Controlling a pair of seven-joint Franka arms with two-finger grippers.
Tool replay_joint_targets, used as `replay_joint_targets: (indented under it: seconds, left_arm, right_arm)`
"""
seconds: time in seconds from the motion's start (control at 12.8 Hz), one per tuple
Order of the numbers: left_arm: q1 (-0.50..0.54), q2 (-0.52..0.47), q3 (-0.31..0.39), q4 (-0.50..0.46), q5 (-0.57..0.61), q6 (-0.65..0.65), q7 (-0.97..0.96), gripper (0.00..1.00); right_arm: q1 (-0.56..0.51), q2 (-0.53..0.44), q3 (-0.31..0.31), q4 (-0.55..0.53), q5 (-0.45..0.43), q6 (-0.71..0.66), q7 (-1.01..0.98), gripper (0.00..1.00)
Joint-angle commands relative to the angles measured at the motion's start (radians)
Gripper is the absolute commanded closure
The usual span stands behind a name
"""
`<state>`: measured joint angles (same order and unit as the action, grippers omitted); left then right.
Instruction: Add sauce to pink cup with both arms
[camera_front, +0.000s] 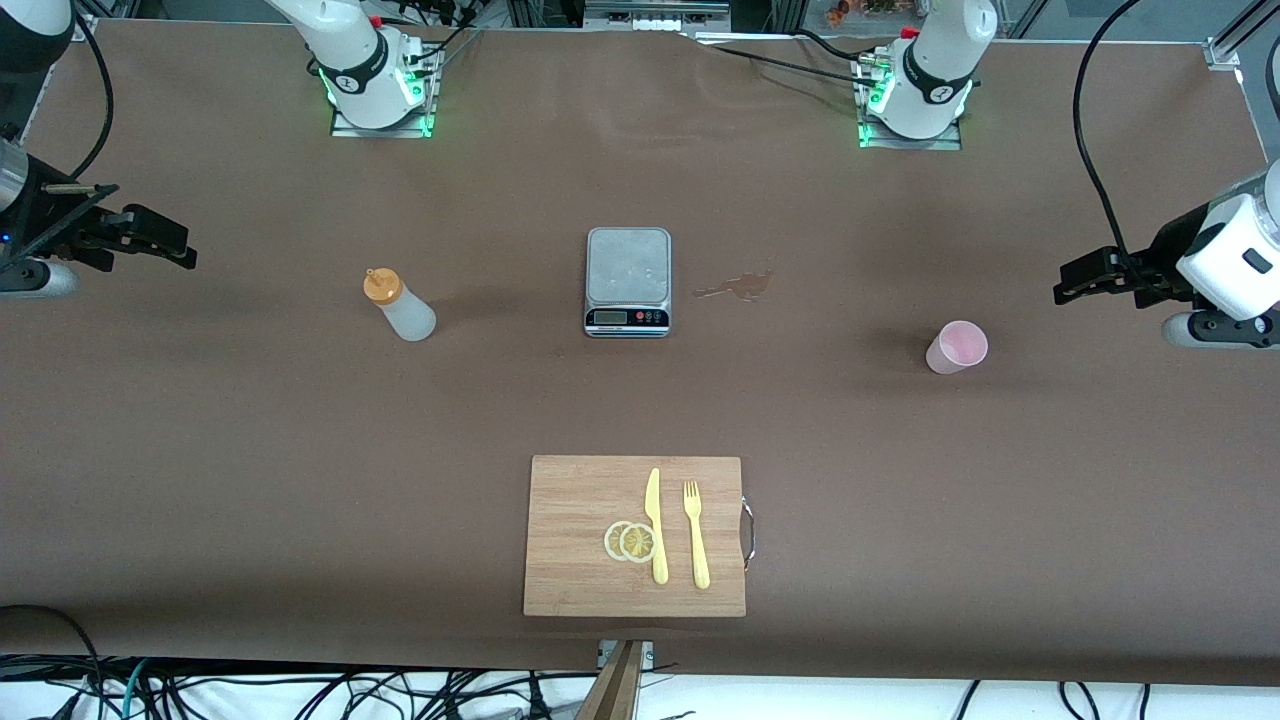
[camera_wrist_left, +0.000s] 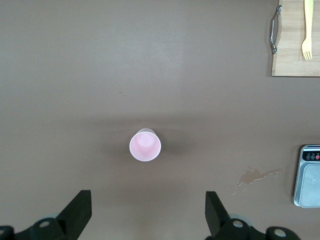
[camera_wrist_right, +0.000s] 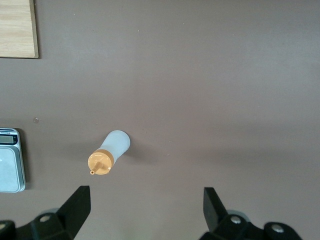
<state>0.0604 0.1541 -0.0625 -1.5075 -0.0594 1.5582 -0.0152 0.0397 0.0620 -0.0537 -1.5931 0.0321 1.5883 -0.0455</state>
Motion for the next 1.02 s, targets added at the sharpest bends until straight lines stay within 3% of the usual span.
replay_joint_targets:
  seconds: [0.0, 0.62, 0.94]
  left_arm:
    - [0.01, 0.002, -0.014, 0.009, 0.021, -0.015, -0.005, 0.0]
    - [0.013, 0.005, -0.014, 0.007, 0.019, -0.021, -0.005, 0.0]
    - [0.019, 0.054, -0.011, -0.006, 0.027, -0.023, 0.02, 0.0]
  right_arm:
    - [-0.007, 0.007, 0.005, 0.021, 0.005, -0.007, 0.007, 0.0]
    - [-0.007, 0.007, 0.005, 0.021, 0.005, -0.008, 0.007, 0.0]
    - [-0.009, 0.007, 0.005, 0.021, 0.005, -0.008, 0.007, 0.0]
